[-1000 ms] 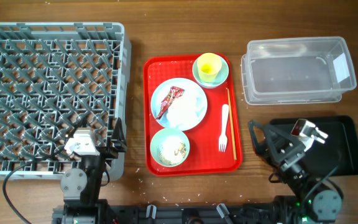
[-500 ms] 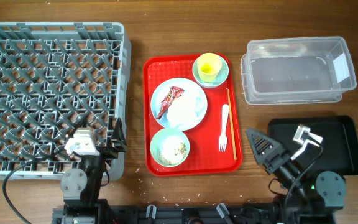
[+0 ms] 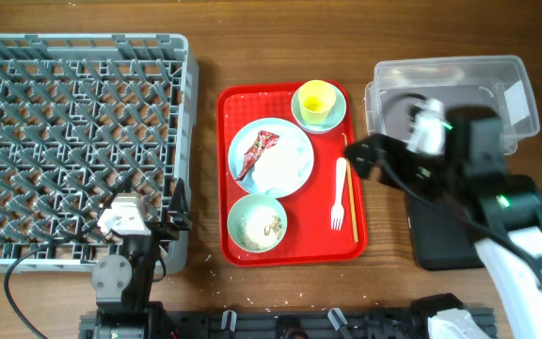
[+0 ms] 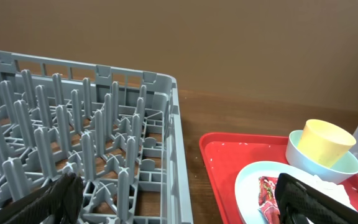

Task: Sort waste into correct bins and load items into the dishwasher rack
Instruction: 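Reach the right gripper to the plate and grasp the white tissue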

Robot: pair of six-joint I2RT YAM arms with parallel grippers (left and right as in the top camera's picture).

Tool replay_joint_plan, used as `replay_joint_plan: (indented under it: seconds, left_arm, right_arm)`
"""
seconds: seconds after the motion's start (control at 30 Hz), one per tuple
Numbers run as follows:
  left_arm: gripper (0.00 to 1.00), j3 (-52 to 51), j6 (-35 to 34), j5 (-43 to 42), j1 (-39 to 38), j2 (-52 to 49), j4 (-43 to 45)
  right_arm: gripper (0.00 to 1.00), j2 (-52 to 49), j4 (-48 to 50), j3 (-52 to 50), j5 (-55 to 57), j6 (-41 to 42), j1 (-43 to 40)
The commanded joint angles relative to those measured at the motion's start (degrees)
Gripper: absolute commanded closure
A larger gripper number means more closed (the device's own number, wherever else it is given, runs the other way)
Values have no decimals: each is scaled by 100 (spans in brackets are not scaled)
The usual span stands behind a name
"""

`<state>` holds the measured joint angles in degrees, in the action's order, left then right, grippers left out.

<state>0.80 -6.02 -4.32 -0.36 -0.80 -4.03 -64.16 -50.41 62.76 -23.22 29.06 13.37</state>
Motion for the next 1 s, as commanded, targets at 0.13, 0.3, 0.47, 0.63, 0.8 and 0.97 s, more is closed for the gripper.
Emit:
replay_joint_plan:
  seconds: [0.13,0.3,0.47,0.63,0.8,0.97]
  left_arm:
    - [0,-46,131,35,37,52,-4]
    - [0,-46,131,37,37,52,-4]
    - [0,-46,131,37,37,52,-4]
    - [0,-46,131,35,37,52,-4]
    - [0,-46,131,37,37,52,-4]
    - [0,-46,131,35,37,52,-4]
  right_arm:
    - [0,-1639,636,422,1464,1172,1606]
    - [0,-2691,1394,422,909,2352,1626]
    - [0,-3405,2041,422,509,2354,1657]
    - [25,-3840,2177,422,535,2205,1663]
    - [29,-3866,2533,420,623,2052,1722]
    - [33,-4083,2601,420,1351,2063,2057]
